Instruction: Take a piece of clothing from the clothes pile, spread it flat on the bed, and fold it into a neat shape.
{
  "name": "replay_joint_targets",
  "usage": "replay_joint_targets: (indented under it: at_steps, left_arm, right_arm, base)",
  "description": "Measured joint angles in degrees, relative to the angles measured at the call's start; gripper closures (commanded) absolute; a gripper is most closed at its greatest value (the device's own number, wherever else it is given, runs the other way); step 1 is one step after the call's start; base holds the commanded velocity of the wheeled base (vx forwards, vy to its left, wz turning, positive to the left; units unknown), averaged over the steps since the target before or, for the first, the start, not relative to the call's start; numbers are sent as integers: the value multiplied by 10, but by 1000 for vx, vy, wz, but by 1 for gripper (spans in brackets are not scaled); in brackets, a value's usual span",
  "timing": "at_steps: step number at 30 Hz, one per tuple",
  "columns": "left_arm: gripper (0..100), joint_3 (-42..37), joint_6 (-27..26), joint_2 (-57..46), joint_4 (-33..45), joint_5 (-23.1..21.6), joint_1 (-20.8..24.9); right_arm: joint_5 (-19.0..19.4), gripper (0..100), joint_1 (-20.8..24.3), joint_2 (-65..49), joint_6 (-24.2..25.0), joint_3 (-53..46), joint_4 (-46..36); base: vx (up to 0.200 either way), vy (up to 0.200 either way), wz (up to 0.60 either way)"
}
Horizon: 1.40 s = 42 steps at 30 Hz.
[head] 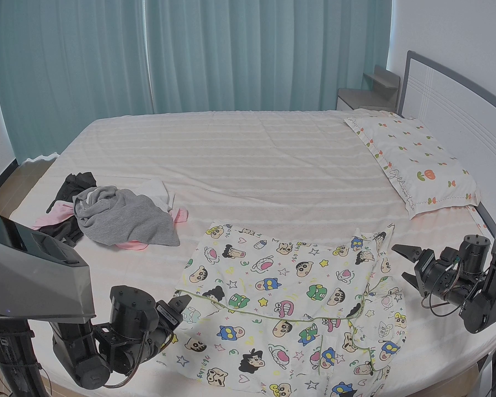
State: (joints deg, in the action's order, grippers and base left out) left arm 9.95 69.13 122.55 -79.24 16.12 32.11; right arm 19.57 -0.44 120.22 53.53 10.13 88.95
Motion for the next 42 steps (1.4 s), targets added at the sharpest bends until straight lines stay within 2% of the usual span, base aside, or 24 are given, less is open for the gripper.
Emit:
replay_joint_targets:
  at_steps: [4, 13, 19, 23, 28, 35, 42]
  left_arm:
    - [0, -28, -34, 0, -90, 10, -5]
    - [0, -48, -118, -13, -97, 18, -12]
    - [0, -19, -153, -22, -97, 9, -56]
    - [0, -1, -159, -26, -97, -42, -85]
    - [0, -4, -162, -31, -97, -120, -97]
    - [0, -13, -170, -34, -97, -162, -144]
    - [0, -23, -245, 20, -97, -215, -179]
  right_arm:
    - [0, 0, 0, -1, 0, 0, 0]
    - [0, 0, 1, -3, 0, 0, 0]
    - [0, 0, 1, -4, 0, 1, 0]
    - [0, 0, 1, -4, -1, 0, 0]
    - [0, 0, 1, -4, -1, 0, 0]
    - [0, 0, 2, -4, -2, -1, 0]
    - [0, 0, 4, -2, -2, -4, 0]
  base:
    - [0, 0, 0]
    - [0, 0, 0]
    - [0, 0, 0]
    - [0, 0, 0]
    - [0, 0, 0]
    - [0, 0, 0]
    - [0, 0, 0]
